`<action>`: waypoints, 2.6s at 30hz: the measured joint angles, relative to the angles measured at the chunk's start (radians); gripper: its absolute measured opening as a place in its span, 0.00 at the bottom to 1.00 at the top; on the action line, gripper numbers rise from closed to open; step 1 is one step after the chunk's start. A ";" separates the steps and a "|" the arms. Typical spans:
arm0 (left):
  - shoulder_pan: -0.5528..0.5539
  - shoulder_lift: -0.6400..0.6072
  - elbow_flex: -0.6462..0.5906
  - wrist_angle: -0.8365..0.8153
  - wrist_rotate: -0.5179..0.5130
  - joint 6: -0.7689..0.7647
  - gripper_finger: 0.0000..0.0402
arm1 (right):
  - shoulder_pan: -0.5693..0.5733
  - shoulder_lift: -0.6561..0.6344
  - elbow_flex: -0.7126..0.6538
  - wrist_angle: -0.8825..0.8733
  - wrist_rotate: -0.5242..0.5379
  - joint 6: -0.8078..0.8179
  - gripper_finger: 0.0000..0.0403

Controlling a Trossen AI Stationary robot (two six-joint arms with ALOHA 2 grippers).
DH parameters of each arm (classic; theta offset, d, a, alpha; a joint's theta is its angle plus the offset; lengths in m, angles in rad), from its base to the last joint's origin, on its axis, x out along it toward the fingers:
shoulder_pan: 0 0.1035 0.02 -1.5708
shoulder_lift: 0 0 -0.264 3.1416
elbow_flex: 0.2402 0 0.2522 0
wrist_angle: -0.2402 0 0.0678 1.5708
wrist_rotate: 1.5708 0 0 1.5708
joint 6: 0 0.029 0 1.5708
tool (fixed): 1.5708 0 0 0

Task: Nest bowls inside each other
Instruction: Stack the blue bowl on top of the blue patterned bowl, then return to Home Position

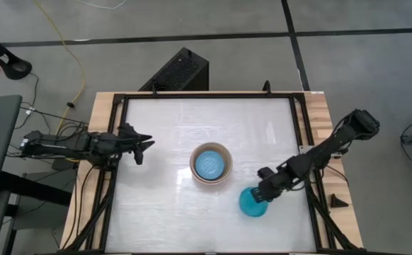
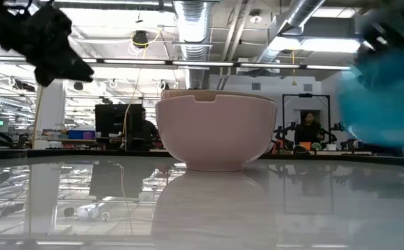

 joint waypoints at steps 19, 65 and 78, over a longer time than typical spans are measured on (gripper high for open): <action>0.000 -0.103 -0.177 0.112 0.094 -0.231 0.31 | -0.437 0.174 0.515 -0.113 0.098 -0.646 0.07; 0.000 -0.104 -0.176 0.130 0.156 -0.274 0.31 | -0.560 0.388 0.691 -0.301 0.038 -0.784 0.48; 0.000 -0.104 -0.176 0.225 0.183 -0.301 0.31 | -0.462 0.162 0.691 -0.196 0.094 -1.181 0.42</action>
